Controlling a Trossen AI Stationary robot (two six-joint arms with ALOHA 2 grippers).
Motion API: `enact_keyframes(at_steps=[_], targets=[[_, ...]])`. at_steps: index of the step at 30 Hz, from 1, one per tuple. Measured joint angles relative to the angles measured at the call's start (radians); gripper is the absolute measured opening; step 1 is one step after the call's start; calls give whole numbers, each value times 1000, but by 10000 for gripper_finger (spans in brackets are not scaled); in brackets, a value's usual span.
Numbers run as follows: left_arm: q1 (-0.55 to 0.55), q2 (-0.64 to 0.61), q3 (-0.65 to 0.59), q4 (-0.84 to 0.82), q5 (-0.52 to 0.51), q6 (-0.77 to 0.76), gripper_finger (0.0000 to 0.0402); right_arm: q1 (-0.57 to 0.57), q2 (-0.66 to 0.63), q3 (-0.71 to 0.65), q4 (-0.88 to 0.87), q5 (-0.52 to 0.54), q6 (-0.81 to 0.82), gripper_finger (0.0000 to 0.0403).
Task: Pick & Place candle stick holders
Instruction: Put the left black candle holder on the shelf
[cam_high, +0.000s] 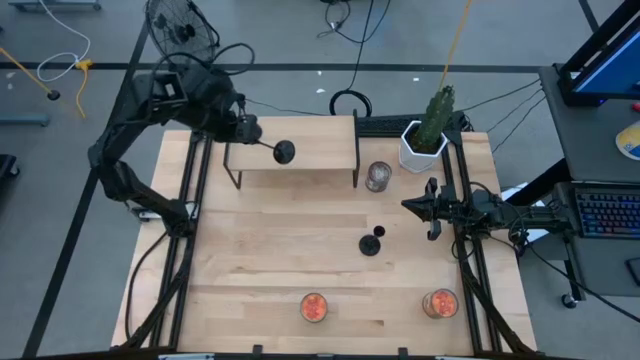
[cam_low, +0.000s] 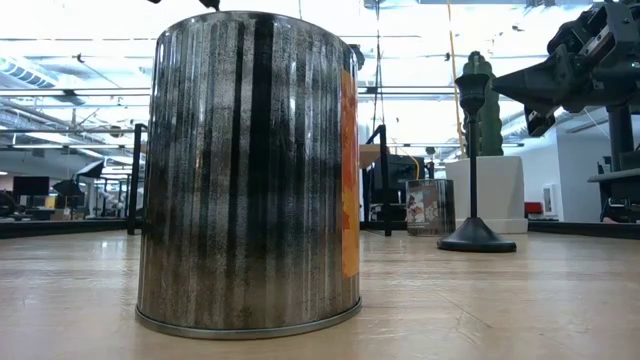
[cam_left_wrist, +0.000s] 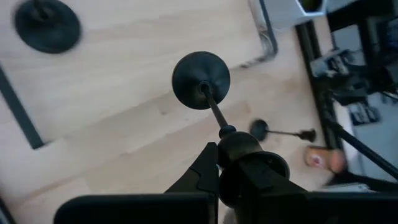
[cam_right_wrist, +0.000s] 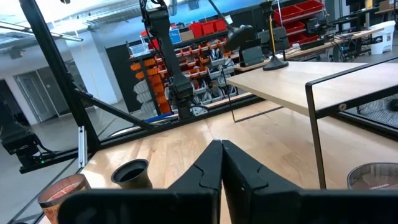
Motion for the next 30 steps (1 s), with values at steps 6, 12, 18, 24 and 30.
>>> enact_keyframes(at_steps=[6,12,18,24,30], targets=[[2,1,-65,0,-106,40,14,0,0,0,0,0,0,0],[26,2,-132,-2,-169,64,14,0,0,0,0,0,0,0],[104,1,-134,-1,-214,111,14,0,0,0,0,0,0,0],[173,-22,-135,-1,-144,123,14,0,0,0,0,-1,0,0],[194,-33,-135,-1,-129,129,14,0,0,0,0,-1,0,0]])
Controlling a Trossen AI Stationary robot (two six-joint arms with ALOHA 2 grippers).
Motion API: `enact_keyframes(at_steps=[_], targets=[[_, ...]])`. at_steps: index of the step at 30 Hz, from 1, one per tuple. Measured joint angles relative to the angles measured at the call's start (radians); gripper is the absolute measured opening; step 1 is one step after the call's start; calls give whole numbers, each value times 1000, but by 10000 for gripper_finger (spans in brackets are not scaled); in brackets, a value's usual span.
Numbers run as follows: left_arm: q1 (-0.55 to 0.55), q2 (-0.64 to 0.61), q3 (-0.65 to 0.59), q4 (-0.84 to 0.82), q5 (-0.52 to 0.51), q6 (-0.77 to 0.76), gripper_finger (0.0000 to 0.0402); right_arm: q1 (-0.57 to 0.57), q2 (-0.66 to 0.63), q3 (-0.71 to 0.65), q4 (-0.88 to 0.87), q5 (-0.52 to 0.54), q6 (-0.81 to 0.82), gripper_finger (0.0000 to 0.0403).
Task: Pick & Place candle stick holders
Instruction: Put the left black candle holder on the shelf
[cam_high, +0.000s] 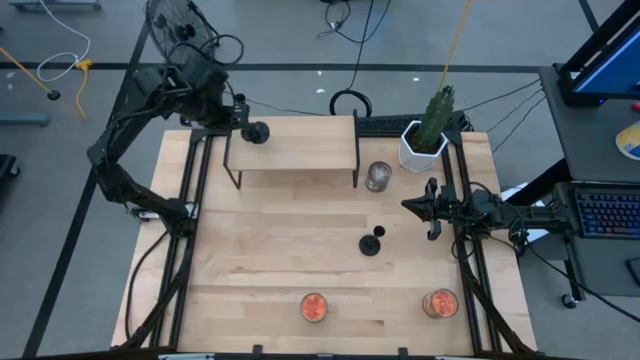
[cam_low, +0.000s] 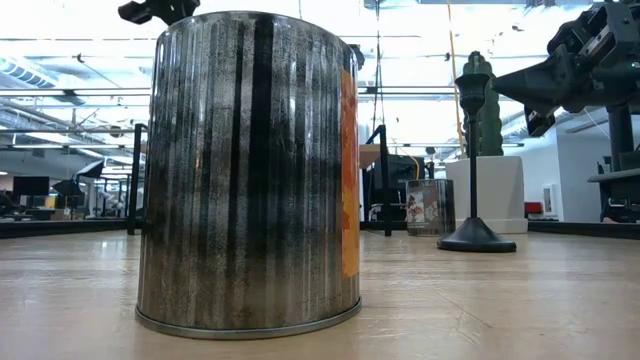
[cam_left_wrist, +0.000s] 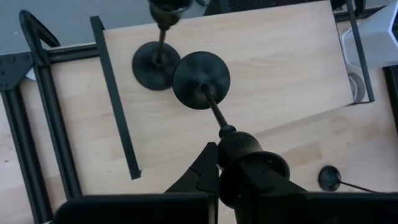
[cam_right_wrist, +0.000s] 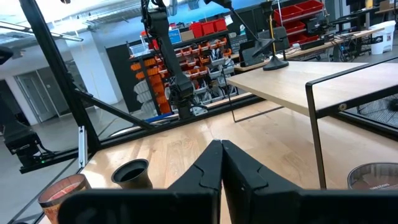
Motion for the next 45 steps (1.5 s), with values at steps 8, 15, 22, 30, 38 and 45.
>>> enact_keyframes(at_steps=[8,15,22,30,38,45], targets=[[-3,-5,-80,1,38,-6,14,0,0,0,0,0,0,0],[1,-50,-122,1,44,-17,14,0,0,0,0,0,0,0],[24,-103,-122,0,39,-42,14,0,0,0,0,0,0,0],[24,-98,-133,1,53,-43,14,0,0,0,0,0,0,0],[24,-100,-237,7,94,-44,14,0,0,0,0,0,0,0],[35,-112,-241,3,90,-45,14,0,0,0,0,0,47,0]])
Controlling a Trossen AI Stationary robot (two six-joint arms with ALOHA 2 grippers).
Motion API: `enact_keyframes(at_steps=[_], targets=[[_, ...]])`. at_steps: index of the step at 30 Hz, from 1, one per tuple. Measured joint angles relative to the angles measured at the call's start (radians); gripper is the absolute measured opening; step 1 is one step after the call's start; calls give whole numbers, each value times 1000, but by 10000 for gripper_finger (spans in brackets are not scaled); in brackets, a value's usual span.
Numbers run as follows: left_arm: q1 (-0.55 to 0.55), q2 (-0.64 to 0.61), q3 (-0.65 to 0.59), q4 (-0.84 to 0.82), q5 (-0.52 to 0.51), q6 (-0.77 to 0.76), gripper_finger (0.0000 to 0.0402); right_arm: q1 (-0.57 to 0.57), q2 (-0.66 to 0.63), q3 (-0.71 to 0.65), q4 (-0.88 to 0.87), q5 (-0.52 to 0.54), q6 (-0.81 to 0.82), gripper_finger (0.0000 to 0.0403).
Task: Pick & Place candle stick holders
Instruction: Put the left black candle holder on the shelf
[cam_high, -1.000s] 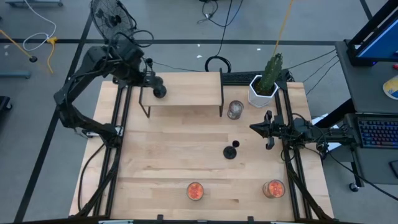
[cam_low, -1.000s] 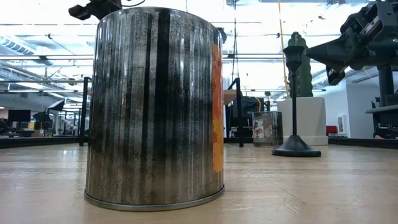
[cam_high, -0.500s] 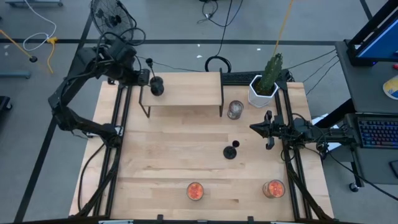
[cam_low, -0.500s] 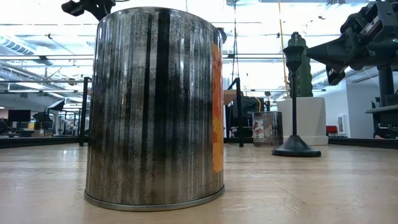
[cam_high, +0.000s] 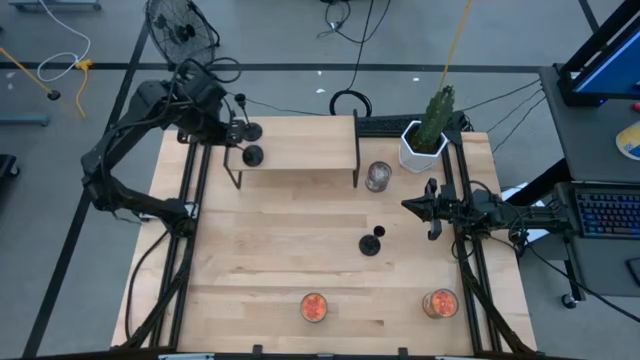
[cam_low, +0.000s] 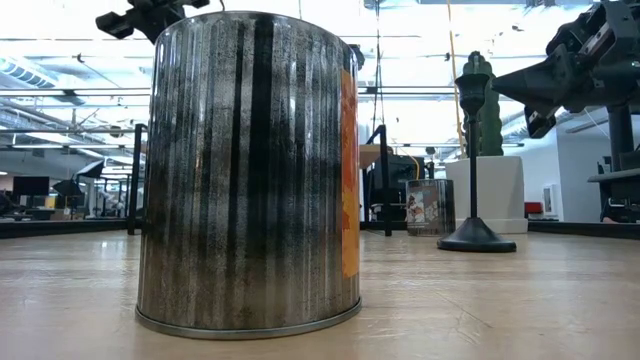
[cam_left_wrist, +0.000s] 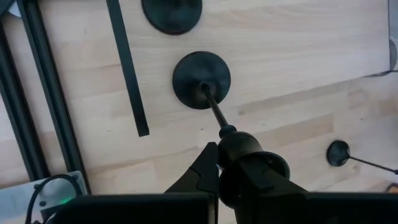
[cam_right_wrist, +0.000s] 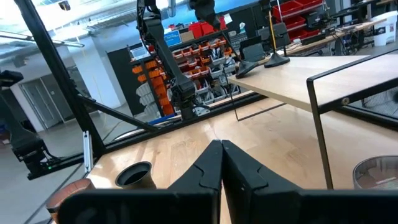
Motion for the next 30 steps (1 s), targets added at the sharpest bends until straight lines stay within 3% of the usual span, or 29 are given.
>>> enact_keyframes(at_steps=[24,30], targets=[[61,-16,-1,-3,4,19,15,0,0,0,0,0,6,0],[76,-16,-1,-2,5,26,47,0,0,0,0,0,6,0]])
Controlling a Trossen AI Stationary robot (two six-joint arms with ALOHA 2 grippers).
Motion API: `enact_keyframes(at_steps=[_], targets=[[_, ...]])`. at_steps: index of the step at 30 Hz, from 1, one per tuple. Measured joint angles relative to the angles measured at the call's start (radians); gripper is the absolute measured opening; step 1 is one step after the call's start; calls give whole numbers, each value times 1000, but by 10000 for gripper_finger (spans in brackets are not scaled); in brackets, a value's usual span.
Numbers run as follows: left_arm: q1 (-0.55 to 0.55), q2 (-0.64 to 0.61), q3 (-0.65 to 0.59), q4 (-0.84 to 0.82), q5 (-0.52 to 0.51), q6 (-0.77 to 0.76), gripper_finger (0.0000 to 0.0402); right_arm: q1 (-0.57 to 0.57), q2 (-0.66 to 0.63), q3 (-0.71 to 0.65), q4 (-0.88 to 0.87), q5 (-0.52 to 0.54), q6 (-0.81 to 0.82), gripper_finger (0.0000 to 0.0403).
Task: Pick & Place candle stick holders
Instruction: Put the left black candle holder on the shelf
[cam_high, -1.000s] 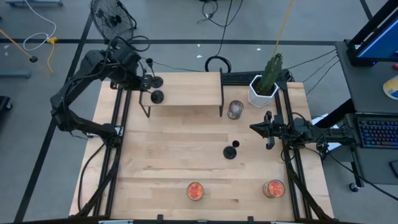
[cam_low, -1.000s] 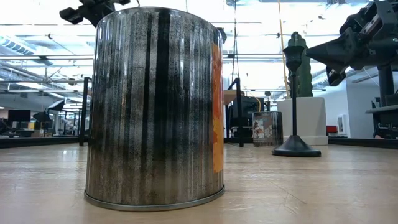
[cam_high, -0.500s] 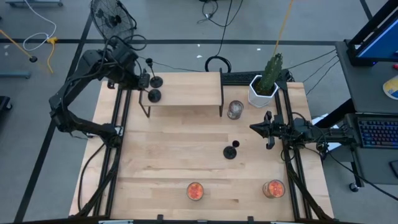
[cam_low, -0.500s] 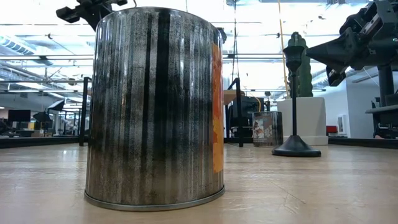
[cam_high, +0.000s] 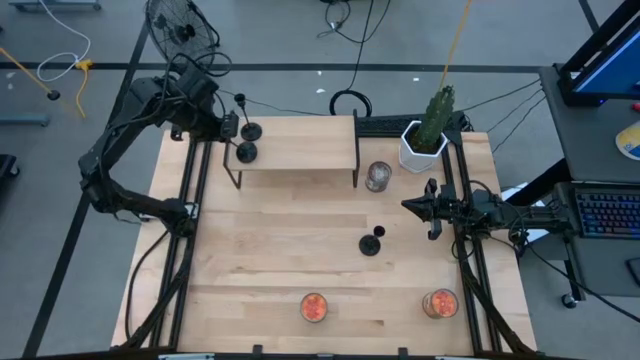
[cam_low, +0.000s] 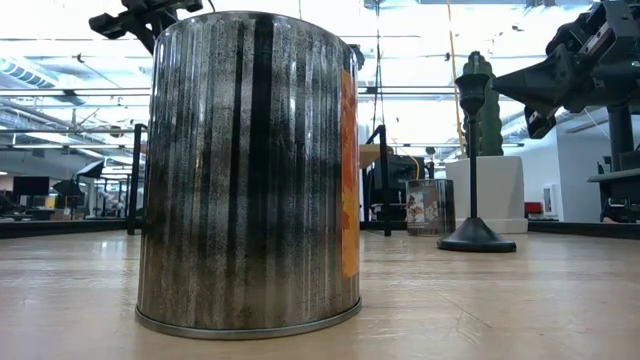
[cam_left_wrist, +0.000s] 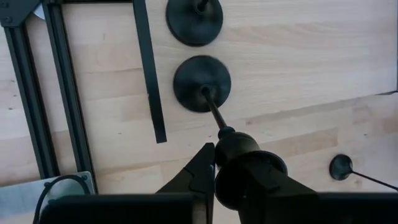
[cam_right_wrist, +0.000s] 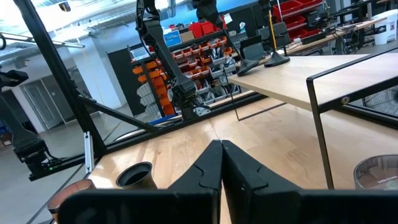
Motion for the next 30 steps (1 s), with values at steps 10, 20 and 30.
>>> enact_keyframes(at_steps=[10,20,30], targets=[[0,0,0,1,-11,11,56,0,0,0,0,0,0,0],[20,0,0,0,-14,35,57,0,0,0,0,0,0,0],[26,-2,0,0,-14,35,58,0,0,0,1,0,0,0]])
